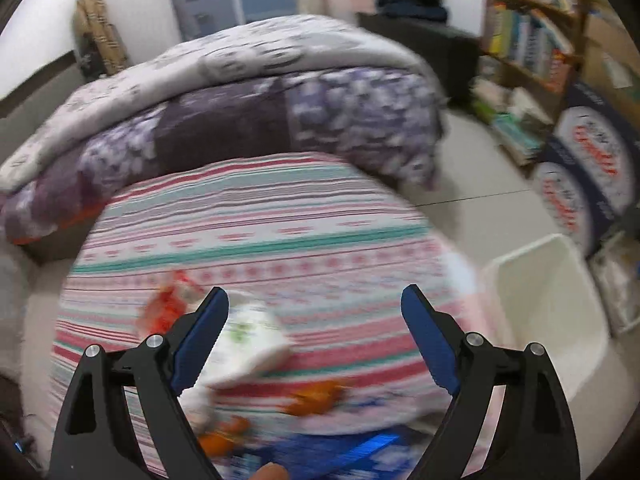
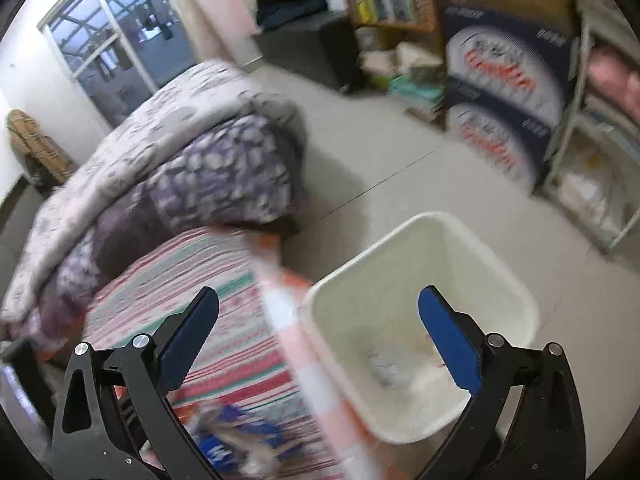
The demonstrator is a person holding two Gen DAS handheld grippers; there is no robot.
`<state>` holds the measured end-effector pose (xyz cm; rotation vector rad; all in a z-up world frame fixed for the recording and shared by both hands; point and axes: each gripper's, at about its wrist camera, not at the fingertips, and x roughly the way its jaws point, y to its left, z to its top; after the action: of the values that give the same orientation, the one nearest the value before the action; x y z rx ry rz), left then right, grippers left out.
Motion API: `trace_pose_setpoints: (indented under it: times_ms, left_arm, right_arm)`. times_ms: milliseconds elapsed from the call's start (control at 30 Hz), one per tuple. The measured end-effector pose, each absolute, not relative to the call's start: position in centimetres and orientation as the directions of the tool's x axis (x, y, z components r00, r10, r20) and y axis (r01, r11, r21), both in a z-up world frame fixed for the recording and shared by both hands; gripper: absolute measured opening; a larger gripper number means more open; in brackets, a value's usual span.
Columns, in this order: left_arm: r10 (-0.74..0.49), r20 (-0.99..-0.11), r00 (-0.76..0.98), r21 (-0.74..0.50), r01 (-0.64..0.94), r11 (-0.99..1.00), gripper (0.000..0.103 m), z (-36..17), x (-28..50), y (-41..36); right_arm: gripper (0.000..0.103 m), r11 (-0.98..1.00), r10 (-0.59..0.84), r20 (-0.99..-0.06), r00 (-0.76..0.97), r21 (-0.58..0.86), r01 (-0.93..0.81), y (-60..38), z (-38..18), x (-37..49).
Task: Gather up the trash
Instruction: 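Grasp the red noodle cup with the left tool while the right tool grasps the white paper cup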
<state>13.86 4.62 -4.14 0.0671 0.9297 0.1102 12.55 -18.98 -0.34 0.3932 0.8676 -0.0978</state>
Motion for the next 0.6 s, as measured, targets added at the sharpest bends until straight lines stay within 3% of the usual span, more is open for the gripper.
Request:
trace_pose_setpoints:
  times_ms: [200,333,600]
  left_arm:
    - [0.255,-0.828,0.499,0.22,-0.129,0.967,0.086,-5.6,15.1,11.1]
    - [0.279,-0.858,0.431,0.253,-0.117,0.96,0.086,-6.7,15.4,14.0]
    - [0.23,-0.917,0.327,0.188,-0.155,0.97,0.086,-10.8,17.0,17.8]
  right_arm:
    - [0.096,0.946,0.148,-0.761,0.632,0.296,0.134,-15.0,-0.1,13.1]
    - [0.096,0.953,0.186,-0.768,0.613,0.293,0.078,-12.7,-0.3,13.6]
    - [0.096,0.95,0.257,-0.786,0.562,0.313,0.004,-8.9,-1.3,14.9]
